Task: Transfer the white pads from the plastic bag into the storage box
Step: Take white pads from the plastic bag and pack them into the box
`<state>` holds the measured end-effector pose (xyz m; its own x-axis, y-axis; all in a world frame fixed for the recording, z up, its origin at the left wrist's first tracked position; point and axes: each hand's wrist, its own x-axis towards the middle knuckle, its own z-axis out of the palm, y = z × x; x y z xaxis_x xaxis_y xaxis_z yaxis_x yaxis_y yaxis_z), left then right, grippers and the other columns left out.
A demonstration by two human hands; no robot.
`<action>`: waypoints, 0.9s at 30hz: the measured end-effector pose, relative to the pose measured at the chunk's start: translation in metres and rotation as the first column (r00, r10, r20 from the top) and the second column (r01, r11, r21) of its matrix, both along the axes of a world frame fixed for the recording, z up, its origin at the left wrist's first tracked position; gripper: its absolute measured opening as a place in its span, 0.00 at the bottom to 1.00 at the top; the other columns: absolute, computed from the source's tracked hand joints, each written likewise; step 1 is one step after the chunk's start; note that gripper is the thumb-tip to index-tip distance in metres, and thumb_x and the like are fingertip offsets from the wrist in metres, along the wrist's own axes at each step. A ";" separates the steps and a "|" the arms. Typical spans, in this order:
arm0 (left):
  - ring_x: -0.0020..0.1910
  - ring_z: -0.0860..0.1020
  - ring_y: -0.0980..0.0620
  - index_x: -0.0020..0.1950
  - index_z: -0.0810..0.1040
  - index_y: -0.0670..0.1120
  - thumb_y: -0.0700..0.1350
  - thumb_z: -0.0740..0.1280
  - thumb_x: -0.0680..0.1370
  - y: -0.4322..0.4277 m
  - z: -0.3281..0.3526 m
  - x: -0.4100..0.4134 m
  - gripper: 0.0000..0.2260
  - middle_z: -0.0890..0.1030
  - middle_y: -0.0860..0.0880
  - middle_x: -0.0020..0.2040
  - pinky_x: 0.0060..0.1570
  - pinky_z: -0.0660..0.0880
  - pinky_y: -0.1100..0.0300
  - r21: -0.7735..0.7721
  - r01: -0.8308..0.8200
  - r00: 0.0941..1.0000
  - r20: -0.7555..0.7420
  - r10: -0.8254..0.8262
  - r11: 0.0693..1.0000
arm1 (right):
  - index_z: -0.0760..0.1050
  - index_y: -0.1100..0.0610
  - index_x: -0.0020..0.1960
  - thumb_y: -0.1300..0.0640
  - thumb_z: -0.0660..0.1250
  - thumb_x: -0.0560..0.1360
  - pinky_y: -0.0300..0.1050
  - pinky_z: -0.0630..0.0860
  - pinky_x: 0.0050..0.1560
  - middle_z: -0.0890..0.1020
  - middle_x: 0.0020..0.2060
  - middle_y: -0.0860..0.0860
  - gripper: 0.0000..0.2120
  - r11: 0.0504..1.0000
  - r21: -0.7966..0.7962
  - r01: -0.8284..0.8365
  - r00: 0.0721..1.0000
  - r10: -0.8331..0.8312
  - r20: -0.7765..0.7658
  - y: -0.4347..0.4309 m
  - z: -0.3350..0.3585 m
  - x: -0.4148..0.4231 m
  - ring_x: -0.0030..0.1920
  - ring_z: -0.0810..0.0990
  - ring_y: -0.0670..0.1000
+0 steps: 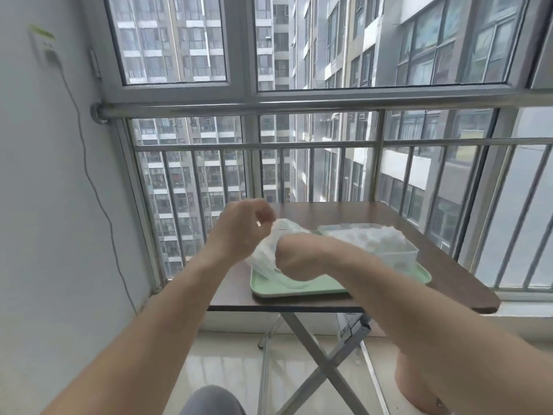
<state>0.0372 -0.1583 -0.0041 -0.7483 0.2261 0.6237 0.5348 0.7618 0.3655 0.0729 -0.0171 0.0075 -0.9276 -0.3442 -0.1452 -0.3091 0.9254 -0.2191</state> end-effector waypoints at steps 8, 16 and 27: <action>0.43 0.80 0.56 0.52 0.84 0.51 0.46 0.74 0.74 -0.007 -0.010 -0.019 0.07 0.82 0.56 0.44 0.47 0.78 0.59 -0.166 0.055 0.954 0.300 -0.003 0.985 | 0.72 0.62 0.66 0.64 0.58 0.79 0.47 0.73 0.57 0.78 0.61 0.57 0.17 0.985 0.169 0.048 0.997 -0.036 -0.068 -0.009 -0.043 -0.058 0.59 0.77 0.58; 0.33 0.83 0.57 0.43 0.82 0.55 0.41 0.71 0.74 -0.005 -0.001 -0.024 0.08 0.83 0.56 0.41 0.38 0.81 0.57 0.078 0.084 0.980 0.176 -0.096 0.993 | 0.65 0.62 0.73 0.61 0.60 0.79 0.50 0.67 0.69 0.74 0.67 0.59 0.23 0.988 0.113 0.103 0.994 -0.107 0.032 -0.014 -0.061 -0.093 0.68 0.72 0.57; 0.28 0.81 0.58 0.43 0.81 0.54 0.39 0.71 0.75 -0.005 0.004 -0.021 0.09 0.83 0.56 0.39 0.32 0.74 0.64 0.123 0.121 0.976 0.165 -0.141 0.985 | 0.77 0.62 0.59 0.61 0.62 0.78 0.48 0.72 0.47 0.81 0.54 0.59 0.11 0.990 0.024 0.141 0.977 -0.135 -0.164 -0.001 -0.059 -0.100 0.48 0.78 0.58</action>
<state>0.0163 -0.1635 -0.0001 -0.8151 0.2658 0.5148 0.5489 0.6385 0.5394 -0.0270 -0.0180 -0.0517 -0.9780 -0.2087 0.0010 -0.2067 0.9678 -0.1433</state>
